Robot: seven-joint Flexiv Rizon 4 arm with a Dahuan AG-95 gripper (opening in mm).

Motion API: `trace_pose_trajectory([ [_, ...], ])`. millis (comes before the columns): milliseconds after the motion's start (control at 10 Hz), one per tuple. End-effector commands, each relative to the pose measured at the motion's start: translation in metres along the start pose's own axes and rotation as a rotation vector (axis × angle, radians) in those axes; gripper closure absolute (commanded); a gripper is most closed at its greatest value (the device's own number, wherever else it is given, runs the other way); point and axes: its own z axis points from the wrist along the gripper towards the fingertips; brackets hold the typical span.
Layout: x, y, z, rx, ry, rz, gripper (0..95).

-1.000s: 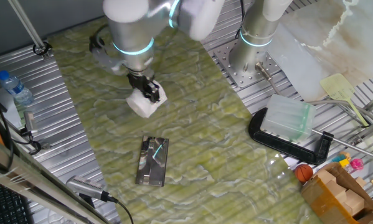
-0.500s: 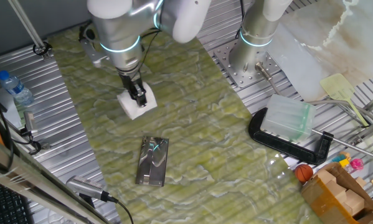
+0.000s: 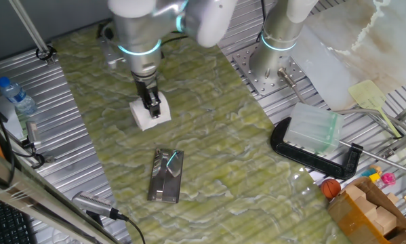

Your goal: Take the roll of paper down from the shelf

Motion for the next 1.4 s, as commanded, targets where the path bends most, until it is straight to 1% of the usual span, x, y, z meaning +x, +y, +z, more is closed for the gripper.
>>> trace_pose_trajectory([
  [100, -0.0013, 0.0030, 0.0072, -0.003, 0.006, -0.002, 95.0],
  [300, -0.0016, 0.0063, 0.0108, -0.004, 0.009, -0.005, 95.0],
  [400, -0.0016, 0.0095, 0.0144, 0.001, 0.007, -0.001, 95.0],
  [500, -0.0015, 0.0098, 0.0147, -0.003, 0.004, -0.010, 76.0],
  [600, -0.0015, 0.0098, 0.0147, -0.004, 0.003, -0.017, 76.0],
  [700, -0.0015, 0.0098, 0.0147, -0.003, 0.002, -0.024, 57.0],
  [800, -0.0015, 0.0098, 0.0147, -0.001, 0.002, -0.024, 57.0],
  [1000, -0.0015, 0.0097, 0.0146, -0.003, -0.014, -0.042, 19.0],
  [1100, -0.0014, 0.0096, 0.0146, -0.003, -0.019, -0.043, 19.0],
  [1200, -0.0014, 0.0095, 0.0145, -0.003, -0.025, -0.042, 0.0],
  [1300, -0.0014, 0.0095, 0.0145, -0.002, -0.026, -0.044, 0.0],
  [1400, -0.0014, 0.0094, 0.0144, 0.006, -0.030, -0.041, 19.0],
])
